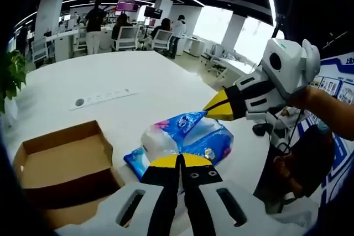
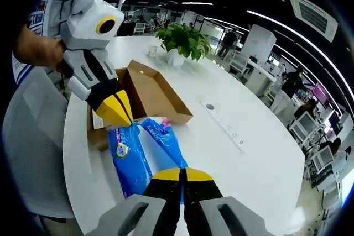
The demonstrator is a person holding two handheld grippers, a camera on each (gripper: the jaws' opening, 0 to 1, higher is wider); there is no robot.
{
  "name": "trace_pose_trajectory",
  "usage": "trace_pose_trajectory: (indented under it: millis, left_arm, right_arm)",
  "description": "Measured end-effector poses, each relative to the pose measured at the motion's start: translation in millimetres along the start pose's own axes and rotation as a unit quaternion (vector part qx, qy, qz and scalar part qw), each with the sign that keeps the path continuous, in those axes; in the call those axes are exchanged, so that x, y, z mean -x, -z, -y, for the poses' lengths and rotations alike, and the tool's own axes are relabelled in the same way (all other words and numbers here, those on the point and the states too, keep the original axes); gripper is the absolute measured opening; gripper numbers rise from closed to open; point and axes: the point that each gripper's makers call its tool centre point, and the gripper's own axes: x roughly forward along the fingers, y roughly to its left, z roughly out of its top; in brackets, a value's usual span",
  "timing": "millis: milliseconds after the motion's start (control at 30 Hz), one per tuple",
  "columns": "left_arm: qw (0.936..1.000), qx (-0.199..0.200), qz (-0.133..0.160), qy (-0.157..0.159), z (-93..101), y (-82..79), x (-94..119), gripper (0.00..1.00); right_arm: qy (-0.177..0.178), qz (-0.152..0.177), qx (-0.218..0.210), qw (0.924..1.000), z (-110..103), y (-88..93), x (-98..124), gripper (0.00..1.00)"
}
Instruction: Operate the shoe box by opening the lid, removing the specified soft item, and placing it in the target area until the item is outside and the box remains undamaged.
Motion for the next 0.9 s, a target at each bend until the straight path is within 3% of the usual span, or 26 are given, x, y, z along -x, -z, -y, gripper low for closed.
trace_pose_trajectory:
  millis: [433, 900]
  left_arm:
    - [0.9996, 0.017, 0.015, 0.017, 17.9, -5.8, -27, 0.0]
    - [0.9984, 0.034, 0.006, 0.044, 33.9, 4.2, -61, 0.0]
  right_arm:
    - [0.012, -0.014, -0.004, 0.9998, 20, 26.5, 7, 0.0]
    - [0.028, -0.033, -0.003, 0.9991, 30, 59.6, 10, 0.0]
